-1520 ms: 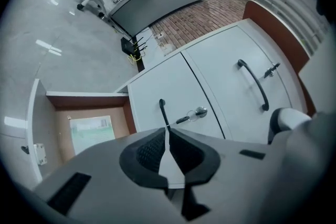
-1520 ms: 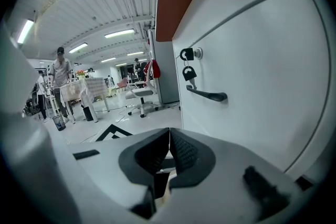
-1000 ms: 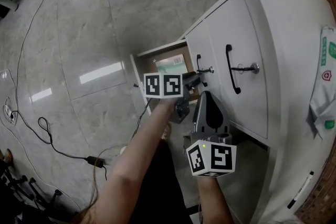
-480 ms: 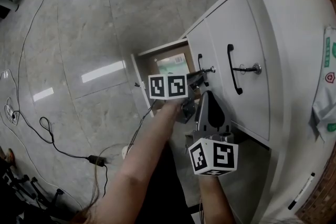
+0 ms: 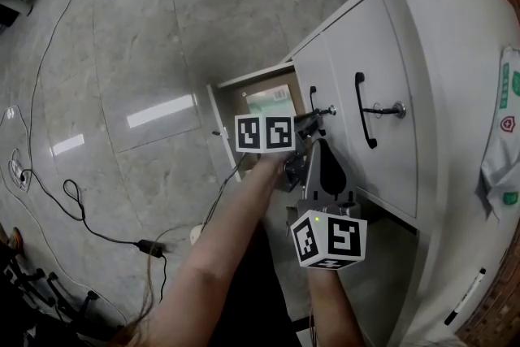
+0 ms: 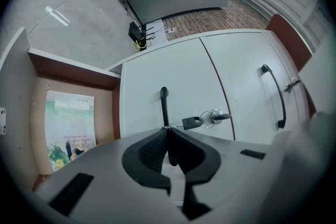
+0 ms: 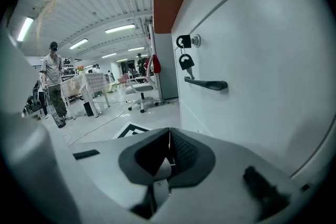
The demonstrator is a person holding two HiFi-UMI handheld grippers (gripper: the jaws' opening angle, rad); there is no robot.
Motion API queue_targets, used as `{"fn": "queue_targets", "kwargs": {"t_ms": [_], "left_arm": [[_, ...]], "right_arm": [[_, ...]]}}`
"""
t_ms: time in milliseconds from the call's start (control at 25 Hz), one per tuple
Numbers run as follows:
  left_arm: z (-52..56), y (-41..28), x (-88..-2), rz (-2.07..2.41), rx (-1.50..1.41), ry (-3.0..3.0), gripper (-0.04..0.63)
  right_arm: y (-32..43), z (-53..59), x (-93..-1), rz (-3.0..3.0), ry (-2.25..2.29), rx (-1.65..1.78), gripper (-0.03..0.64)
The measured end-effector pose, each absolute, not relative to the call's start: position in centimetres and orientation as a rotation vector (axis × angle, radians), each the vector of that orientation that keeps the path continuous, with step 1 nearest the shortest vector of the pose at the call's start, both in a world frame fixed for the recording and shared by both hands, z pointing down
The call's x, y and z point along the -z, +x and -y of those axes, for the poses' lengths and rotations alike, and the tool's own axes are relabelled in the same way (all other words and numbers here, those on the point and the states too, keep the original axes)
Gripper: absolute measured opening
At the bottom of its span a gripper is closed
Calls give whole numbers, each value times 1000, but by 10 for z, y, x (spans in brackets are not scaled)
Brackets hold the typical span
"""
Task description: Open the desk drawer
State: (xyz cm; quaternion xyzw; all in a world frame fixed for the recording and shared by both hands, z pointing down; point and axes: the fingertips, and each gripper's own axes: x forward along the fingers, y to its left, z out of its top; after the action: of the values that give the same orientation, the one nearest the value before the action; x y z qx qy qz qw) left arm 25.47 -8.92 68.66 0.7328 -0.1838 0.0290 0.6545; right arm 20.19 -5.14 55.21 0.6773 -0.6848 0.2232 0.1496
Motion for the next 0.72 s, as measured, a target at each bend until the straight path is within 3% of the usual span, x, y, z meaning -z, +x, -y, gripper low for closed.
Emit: {"fn": "queue_targets", "kwargs": {"t_ms": [720], "left_arm": [[72,188,-687,445,-150,1686,26]], "right_arm": [[174,54,-538,2010,1945,-679,12]]}}
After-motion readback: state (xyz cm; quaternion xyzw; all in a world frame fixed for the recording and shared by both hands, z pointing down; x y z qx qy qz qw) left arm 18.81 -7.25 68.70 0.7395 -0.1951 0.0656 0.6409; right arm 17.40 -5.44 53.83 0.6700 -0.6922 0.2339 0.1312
